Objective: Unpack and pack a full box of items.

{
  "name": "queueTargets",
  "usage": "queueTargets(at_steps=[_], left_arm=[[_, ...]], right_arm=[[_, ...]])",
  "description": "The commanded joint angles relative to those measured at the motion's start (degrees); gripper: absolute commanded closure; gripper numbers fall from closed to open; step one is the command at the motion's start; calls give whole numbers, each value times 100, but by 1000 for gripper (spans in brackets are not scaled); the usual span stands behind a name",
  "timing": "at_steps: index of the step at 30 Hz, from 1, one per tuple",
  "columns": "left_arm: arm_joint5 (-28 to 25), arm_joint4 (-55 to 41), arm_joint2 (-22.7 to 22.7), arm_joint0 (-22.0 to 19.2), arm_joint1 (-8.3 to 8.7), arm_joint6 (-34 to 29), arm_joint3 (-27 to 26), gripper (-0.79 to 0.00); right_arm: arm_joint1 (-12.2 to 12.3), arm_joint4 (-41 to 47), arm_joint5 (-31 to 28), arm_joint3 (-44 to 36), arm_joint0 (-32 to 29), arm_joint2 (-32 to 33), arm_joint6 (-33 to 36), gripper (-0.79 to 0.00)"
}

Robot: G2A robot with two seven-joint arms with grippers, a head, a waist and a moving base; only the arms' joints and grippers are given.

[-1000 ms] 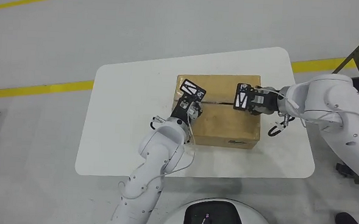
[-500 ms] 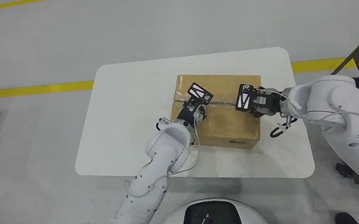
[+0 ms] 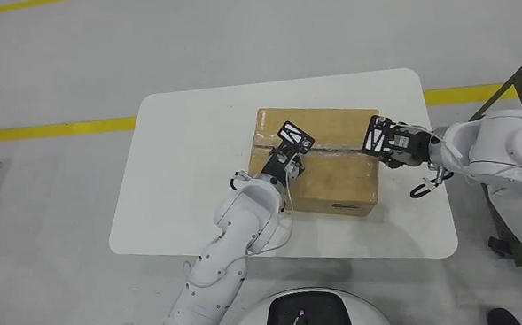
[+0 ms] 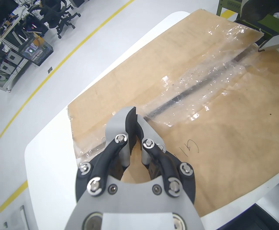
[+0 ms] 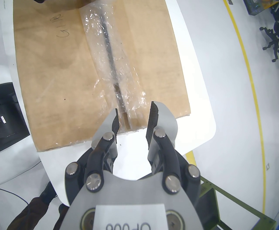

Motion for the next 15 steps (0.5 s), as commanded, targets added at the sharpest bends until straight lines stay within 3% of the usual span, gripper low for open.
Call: queueTargets(at_steps=[1,3,9,11,15], left_arm=[[-4,-12,22,-2,-7,5,-15,-22],[-12,-18,54,-7,-15,14,-25,-62],[-138,-13,226,-53,-47,60,52,-34],[-159,-13,273,-65,-58,73,73,-37],[-169,-6,342,-110,-80,87,96,-74]], right_arm=[[42,56,31,-57,-109,161,46,-345],[92,132,142,-151,-256,372,99,-376],[229,371,483,-415,-808,1068,42,-388],[257,494,626,-486,-1009,1283,-119,-514],[293,712,886,-597,-1374,1623,-442,-566]])
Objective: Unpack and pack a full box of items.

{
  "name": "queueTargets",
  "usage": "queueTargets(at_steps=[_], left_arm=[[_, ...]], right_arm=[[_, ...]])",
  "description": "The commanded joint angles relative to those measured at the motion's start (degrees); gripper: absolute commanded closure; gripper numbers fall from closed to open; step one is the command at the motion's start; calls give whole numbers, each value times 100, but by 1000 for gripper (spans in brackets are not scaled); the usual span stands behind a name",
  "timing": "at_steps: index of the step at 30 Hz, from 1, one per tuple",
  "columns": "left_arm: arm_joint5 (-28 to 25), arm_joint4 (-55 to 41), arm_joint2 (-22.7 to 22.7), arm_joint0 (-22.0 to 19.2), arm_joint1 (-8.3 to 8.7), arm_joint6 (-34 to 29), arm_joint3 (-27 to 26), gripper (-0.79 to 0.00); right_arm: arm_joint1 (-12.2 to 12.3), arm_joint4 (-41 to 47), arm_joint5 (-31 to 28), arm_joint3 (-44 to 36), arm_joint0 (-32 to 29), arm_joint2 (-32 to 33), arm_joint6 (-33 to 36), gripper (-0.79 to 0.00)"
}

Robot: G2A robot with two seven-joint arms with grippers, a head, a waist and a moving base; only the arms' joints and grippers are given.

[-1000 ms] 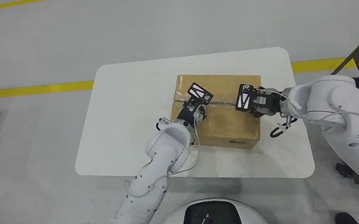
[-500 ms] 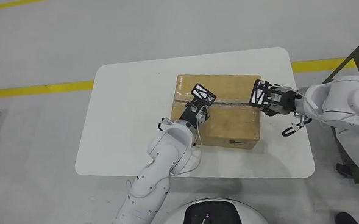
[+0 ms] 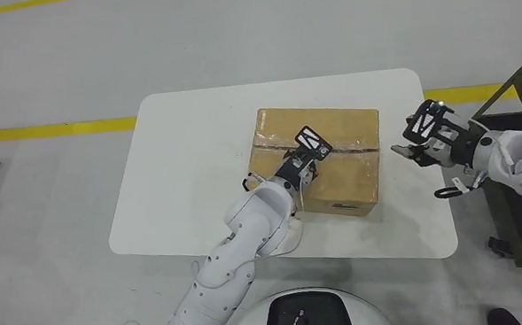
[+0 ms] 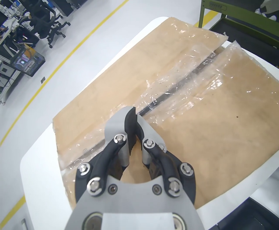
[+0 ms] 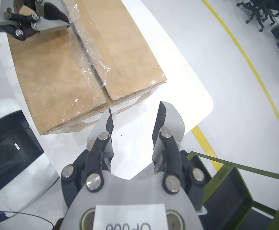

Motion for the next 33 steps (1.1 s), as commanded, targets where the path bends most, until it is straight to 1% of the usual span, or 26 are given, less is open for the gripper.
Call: queueTargets(at_steps=[1,2,3,4,5,6,7,8,9,10,13,17,21,24,27,28,30,32,33], left_arm=[[14,-8,29,-25,-12,33,7,-83],[33,-27,41,-34,-20,59,10,-92],[42,-40,58,-46,-27,92,2,-129],[46,-51,76,-53,-34,131,0,-179],[52,-62,93,-57,-41,149,-13,-299],[63,-70,98,-60,-46,164,-28,-376],[72,-62,95,-59,-48,158,-46,-637],[107,-80,64,-52,-49,162,-88,-785],[129,-97,23,-35,-46,161,-130,-785],[157,-86,-37,-18,-40,139,-192,-785],[171,-51,-236,111,-5,104,-481,-785],[130,81,-634,384,72,-11,-1051,-785],[83,300,-1152,697,161,-202,-1610,-785],[51,369,-1634,998,230,-307,-1979,-785],[-154,498,-2113,1265,303,-418,-2310,-785],[-248,564,-2249,1339,327,-460,-2409,-785],[-341,594,-2474,1473,360,-503,-2587,-785],[-427,609,-2596,1558,383,-528,-2707,-785],[-454,608,-2617,1574,388,-525,-2740,-785]], right_arm=[[11,85,91,-44,-159,129,-154,-585],[12,187,117,-59,-232,182,-295,-613],[11,280,154,-59,-303,228,-434,-597],[13,300,162,-72,-366,259,-505,-517],[13,338,187,-87,-417,294,-625,-379],[10,368,213,-86,-474,322,-758,-357],[8,366,241,-81,-533,339,-868,-283],[2,409,267,-84,-586,357,-1044,-135],[-5,406,299,-65,-645,370,-1211,-43],[-13,411,340,-44,-701,382,-1406,0],[-46,365,454,54,-883,389,-2050,0],[-115,351,769,83,-1142,310,-2971,0],[-206,97,990,-124,-1170,-73,-3569,0],[-314,-39,1198,-193,-998,-585,-3938,0],[-455,-224,1413,-139,-671,-1215,-4153,0],[-515,-166,1455,-77,-543,-1436,-4278,0],[-648,-110,1481,83,-234,-1909,-4445,0],[-774,-439,1436,229,180,-2360,-4444,0],[-849,-455,1474,326,348,-2566,-4527,0]])
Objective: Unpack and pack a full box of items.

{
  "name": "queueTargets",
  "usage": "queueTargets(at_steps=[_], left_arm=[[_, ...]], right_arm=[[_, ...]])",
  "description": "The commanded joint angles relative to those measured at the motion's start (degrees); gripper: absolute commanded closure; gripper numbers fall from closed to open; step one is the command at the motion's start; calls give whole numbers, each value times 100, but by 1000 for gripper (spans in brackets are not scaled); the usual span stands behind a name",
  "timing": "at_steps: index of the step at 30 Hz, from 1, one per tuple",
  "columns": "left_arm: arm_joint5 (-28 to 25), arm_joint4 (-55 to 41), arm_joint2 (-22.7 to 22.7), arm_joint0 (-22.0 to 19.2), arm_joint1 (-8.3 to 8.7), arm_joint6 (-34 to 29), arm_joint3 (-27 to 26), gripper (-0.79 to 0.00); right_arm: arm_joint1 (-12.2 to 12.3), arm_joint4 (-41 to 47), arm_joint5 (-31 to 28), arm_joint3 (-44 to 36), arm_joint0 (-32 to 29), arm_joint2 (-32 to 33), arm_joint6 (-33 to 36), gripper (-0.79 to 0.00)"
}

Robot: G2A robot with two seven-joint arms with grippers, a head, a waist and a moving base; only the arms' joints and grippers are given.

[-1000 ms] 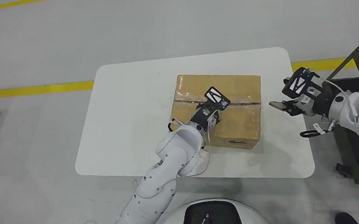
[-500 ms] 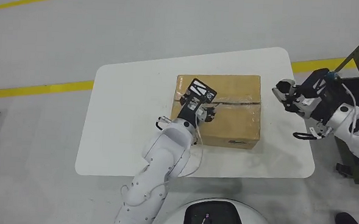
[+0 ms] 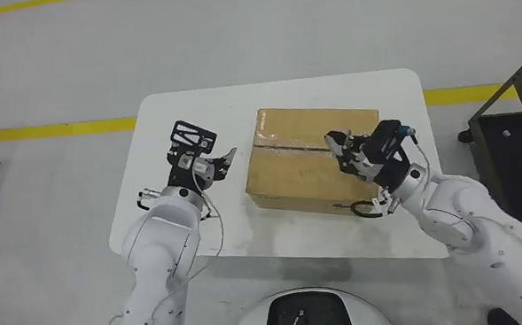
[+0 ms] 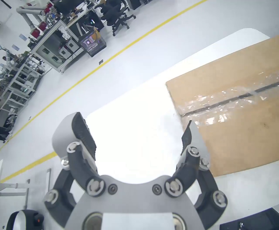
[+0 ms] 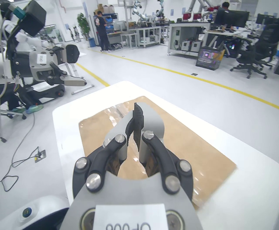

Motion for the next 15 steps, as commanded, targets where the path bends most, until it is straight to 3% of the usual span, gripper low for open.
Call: queueTargets(at_steps=[1,6,10,15], left_arm=[[-25,2,-19,16,6,1,-29,-785],[-25,2,-19,16,6,1,-29,-785],[-25,2,-19,16,6,1,-29,-785],[-25,2,-19,16,6,1,-29,-785]], right_arm=[[-143,-42,54,197,350,-428,-177,0],[-486,-229,149,917,1054,-1194,-244,0],[-631,-56,273,1349,1120,-1382,-226,0],[-629,-93,401,1466,905,-1202,-150,0]])
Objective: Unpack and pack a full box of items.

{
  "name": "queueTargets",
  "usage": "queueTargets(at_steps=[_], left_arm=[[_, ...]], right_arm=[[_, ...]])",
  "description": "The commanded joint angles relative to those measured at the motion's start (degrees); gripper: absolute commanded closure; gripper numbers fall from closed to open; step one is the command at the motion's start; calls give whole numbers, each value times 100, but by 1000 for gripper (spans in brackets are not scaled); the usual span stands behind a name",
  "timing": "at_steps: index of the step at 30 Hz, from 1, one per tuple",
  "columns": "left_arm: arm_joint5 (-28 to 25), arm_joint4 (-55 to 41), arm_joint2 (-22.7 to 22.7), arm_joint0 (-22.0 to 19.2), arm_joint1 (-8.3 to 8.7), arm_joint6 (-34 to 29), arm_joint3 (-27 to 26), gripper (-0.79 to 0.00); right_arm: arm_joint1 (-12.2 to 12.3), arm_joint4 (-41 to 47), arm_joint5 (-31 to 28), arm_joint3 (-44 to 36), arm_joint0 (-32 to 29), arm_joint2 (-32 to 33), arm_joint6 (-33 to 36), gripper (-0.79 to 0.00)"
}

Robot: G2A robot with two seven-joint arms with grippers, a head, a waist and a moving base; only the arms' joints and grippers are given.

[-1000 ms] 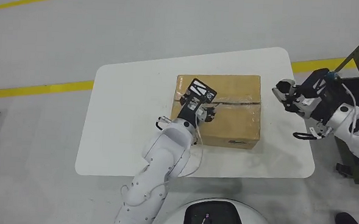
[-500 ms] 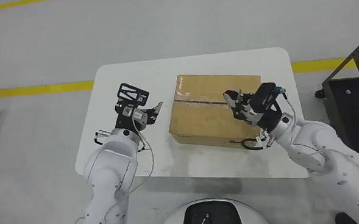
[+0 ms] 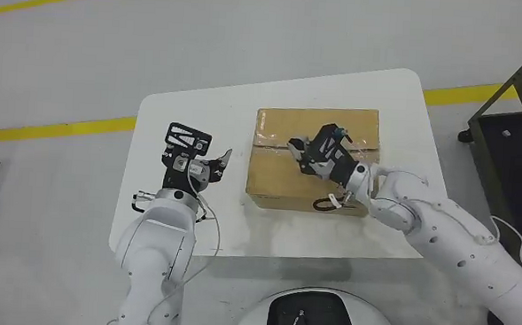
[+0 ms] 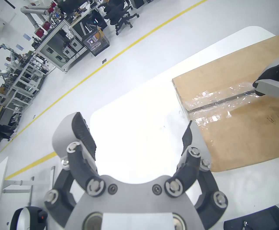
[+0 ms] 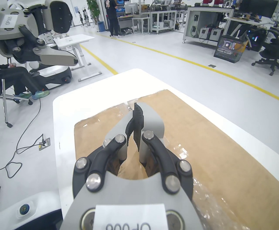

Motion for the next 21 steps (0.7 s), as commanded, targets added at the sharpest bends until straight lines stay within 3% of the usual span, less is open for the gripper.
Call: queueTargets(at_steps=[1,21], left_arm=[[0,0,0,0,0,0,0,-785],[0,0,0,0,0,0,0,-785]], right_arm=[[25,-43,59,-4,-114,130,22,0],[477,140,496,-972,-1909,2352,909,0]])
